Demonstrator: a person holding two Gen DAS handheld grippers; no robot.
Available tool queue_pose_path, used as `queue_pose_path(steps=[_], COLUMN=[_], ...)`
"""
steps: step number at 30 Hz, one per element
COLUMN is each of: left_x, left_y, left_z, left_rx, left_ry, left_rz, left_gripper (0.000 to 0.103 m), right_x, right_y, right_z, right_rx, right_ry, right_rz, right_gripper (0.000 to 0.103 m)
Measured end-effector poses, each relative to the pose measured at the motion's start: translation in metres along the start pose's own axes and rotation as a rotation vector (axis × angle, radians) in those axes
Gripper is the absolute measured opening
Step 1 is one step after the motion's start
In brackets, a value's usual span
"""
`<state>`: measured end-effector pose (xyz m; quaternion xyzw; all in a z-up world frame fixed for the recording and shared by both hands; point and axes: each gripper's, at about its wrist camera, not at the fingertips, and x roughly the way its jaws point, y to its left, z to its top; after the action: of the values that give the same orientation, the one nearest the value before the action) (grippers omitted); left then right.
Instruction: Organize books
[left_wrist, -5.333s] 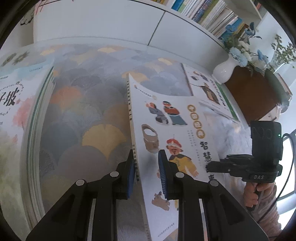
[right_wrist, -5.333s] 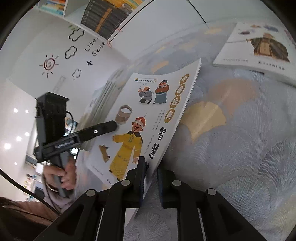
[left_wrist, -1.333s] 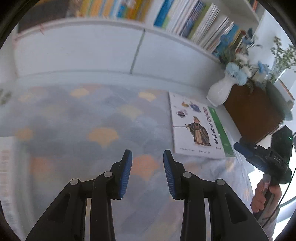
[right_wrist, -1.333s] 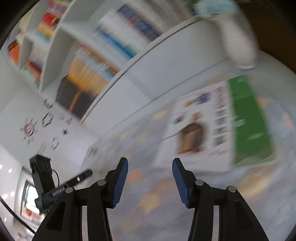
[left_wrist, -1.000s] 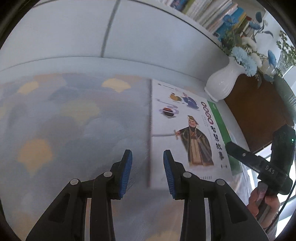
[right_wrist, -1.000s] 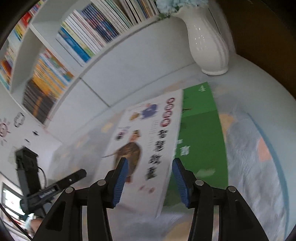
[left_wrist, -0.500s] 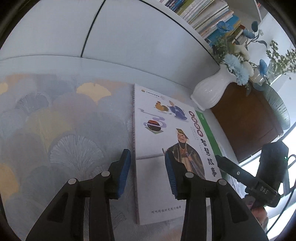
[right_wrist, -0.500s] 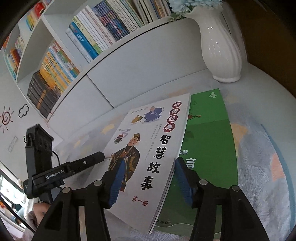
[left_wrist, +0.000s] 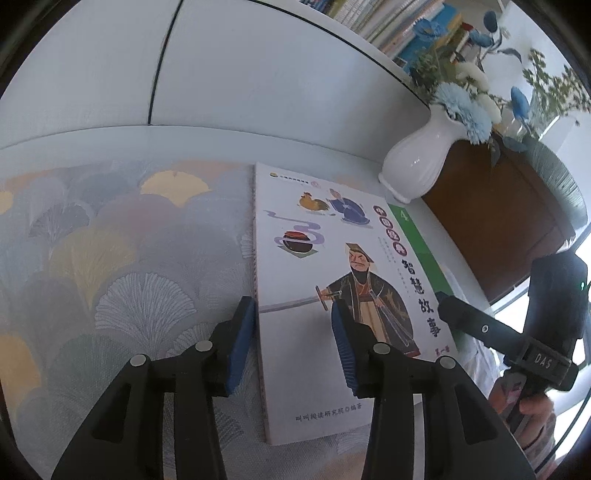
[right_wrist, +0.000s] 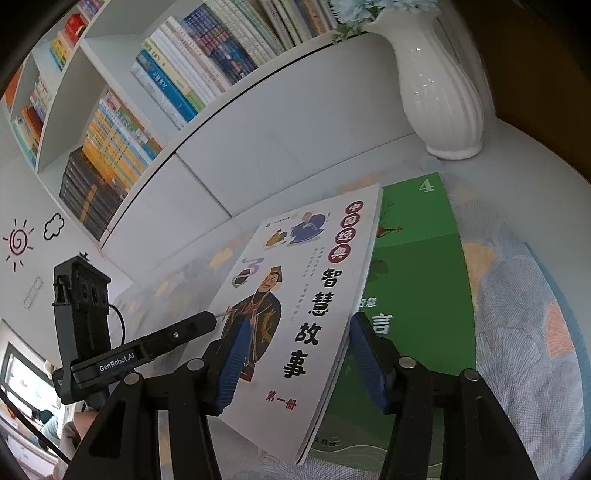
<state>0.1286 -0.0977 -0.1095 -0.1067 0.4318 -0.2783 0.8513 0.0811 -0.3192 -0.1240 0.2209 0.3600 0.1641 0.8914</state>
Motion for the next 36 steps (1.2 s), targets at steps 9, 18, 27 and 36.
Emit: queue_pose_path(steps=[9,18,27,36], left_x=[-0.012,-0.060,-0.132,-0.158], left_y=[-0.013,-0.002,0.021,0.042], left_z=[-0.015,-0.052,-0.123,-0.136], left_rx=[0.047,0.000,-0.077,-0.116], left_ry=[0.035,0.084,0.123,0.130], left_rz=[0.062,0.106,0.064,0.103], left_gripper=[0.039,0.039,0.039,0.039], right_x=[-0.001,-0.015,-0.002,-0.023], right_y=[-0.002,0.040,0.125,0.135], right_z=[-0.003,-0.030,-0.095,-0.096], right_rx=[0.051,0.011,-0.017,-0.077], right_ry=[0.013,0.134,0.316,0.295], right_rz=[0.033,0.032,0.223,-0.027], right_gripper=[0.059,0.059,0.059,0.058])
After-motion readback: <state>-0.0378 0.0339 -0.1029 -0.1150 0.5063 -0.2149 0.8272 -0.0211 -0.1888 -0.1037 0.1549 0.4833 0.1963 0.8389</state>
